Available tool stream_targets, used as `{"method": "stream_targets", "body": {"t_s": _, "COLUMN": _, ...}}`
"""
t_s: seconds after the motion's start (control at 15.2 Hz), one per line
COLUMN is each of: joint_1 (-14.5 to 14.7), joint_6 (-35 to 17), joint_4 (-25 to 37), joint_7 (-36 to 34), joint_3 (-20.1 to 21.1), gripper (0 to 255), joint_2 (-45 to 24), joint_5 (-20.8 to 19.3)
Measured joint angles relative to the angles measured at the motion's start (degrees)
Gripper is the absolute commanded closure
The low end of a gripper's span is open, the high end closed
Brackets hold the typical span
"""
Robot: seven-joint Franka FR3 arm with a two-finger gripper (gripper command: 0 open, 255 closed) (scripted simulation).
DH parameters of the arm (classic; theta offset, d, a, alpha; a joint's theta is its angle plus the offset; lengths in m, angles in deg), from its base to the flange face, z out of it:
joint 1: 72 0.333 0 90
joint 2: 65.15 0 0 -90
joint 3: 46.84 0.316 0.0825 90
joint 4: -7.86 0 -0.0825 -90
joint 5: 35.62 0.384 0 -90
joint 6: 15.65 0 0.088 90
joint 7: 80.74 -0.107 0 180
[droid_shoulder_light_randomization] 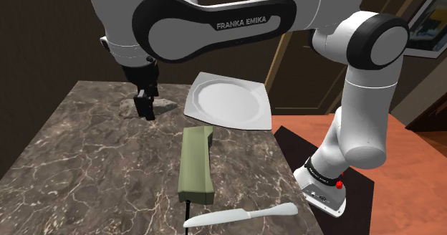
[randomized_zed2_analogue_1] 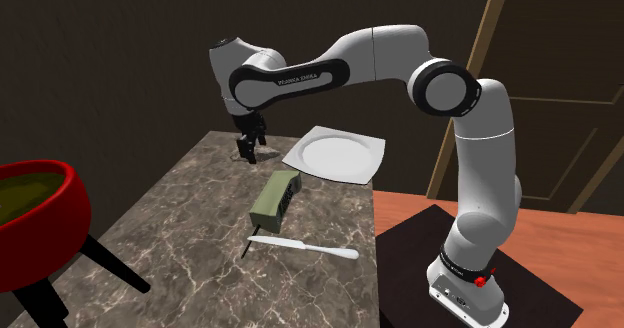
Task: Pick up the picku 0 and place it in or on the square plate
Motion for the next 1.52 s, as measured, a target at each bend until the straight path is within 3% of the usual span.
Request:
{"method": "stream_targets", "body": {"t_s": 0.2, "joint_1": 0.0, "joint_6": -0.1, "joint_4": -0.1, "joint_7": 0.0, "joint_3": 0.0, "gripper": 0, "joint_2": 0.0, "joint_5": 0.0}}
{"method": "stream_targets", "body": {"t_s": 0.26, "joint_1": 0.0, "joint_6": -0.1, "joint_4": -0.1, "joint_7": 0.0, "joint_3": 0.0, "gripper": 255, "joint_2": 0.0, "joint_5": 0.0}}
{"method": "stream_targets", "body": {"t_s": 0.92, "joint_1": 0.0, "joint_6": -0.1, "joint_4": -0.1, "joint_7": 0.0, "joint_3": 0.0, "gripper": 255, "joint_2": 0.1, "joint_5": 0.0}}
{"method": "stream_targets", "body": {"t_s": 1.52, "joint_1": 1.0, "joint_6": 6.1, "joint_4": 6.8, "joint_7": 0.9, "joint_3": 0.1, "gripper": 255, "joint_2": -0.6, "joint_5": -0.1}}
